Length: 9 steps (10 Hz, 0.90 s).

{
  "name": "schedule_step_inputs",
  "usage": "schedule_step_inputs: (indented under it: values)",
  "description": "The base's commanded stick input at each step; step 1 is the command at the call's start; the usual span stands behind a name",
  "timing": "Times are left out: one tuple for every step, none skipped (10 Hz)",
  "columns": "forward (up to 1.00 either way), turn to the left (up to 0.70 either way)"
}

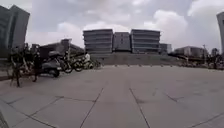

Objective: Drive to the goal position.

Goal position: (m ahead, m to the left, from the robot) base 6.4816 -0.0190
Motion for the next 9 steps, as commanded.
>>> schedule_step_inputs:
  values:
    - [0.7,0.0]
    - [0.7,0.0]
    - [0.7,0.0]
    - [0.7,0.0]
    - [0.7,0.0]
    - [0.7,0.0]
    - [0.7,0.0]
    - [0.7,0.0]
    - [0.7,0.0]
